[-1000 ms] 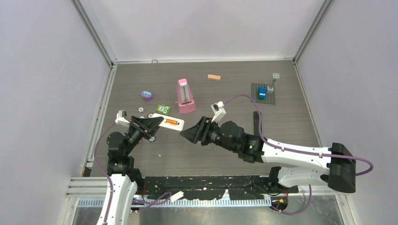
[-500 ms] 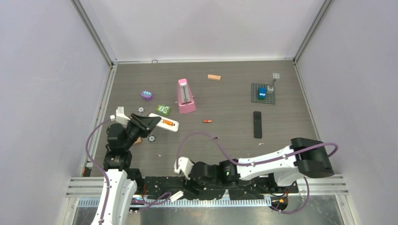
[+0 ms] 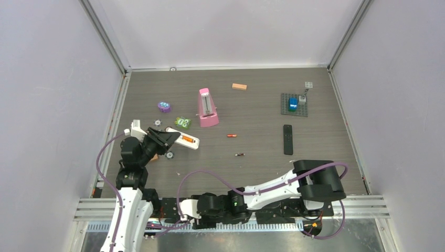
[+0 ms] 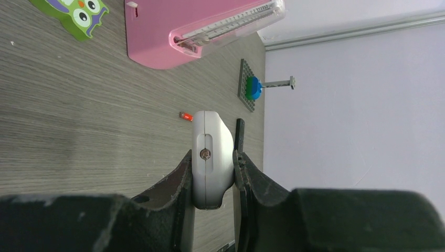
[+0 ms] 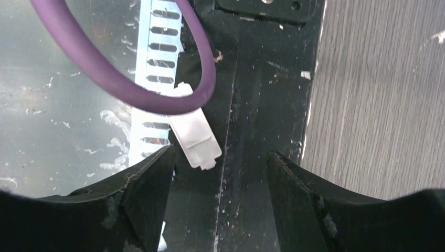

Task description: Load the batteries into the remote control

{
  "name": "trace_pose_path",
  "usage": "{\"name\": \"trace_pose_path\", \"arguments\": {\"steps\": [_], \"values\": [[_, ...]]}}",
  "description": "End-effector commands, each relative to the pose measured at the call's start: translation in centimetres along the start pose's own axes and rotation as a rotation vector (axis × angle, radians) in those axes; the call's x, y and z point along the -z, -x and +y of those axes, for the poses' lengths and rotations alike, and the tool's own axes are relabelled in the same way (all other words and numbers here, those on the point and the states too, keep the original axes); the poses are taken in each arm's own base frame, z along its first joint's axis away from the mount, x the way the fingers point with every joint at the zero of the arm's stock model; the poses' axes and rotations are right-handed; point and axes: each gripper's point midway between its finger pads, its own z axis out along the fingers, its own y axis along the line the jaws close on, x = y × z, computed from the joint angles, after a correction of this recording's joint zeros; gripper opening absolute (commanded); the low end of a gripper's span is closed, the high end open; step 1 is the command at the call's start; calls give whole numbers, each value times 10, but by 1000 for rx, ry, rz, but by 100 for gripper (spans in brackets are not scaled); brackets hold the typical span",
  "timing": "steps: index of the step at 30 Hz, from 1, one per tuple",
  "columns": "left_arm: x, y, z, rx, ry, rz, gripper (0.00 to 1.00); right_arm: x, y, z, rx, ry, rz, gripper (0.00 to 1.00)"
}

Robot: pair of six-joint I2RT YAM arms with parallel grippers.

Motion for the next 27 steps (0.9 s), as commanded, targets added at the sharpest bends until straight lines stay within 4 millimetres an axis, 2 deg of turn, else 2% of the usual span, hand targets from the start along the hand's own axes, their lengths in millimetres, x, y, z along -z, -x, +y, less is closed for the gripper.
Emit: {"name": "trace_pose_path", "arguments": {"steps": [1,2,4,6,16,18,22,23,25,27], "values": [[0,5,-14,-31,-52,-11,0,-8,29,0,44,10,-72,67],[0,4,-14,-28,-53,-7,0,-11,27,1,40,15,-62,65],[-1,4,-14,-29,-53,-5,0,-12,23,1,23,19,-48,52],[0,4,-14,-29,-55,-4,0,-12,20,1,2,28,-47,47],[1,2,-14,-29,-60,-1,0,-20,-4,1,-12,34,37,53],[1,3,-15,-28,-62,-1,0,-22,-6,-1,-15,25,45,51],[0,3,-15,-28,-62,0,0,-21,-9,-2,-22,13,50,37],[0,3,-16,-29,-62,-1,0,-20,-8,-3,-24,8,47,27],[0,3,-15,-28,-62,2,0,-17,-9,-6,-28,-9,45,14],[1,3,-16,-28,-64,2,0,-13,-8,-9,-30,-28,32,8]]}}
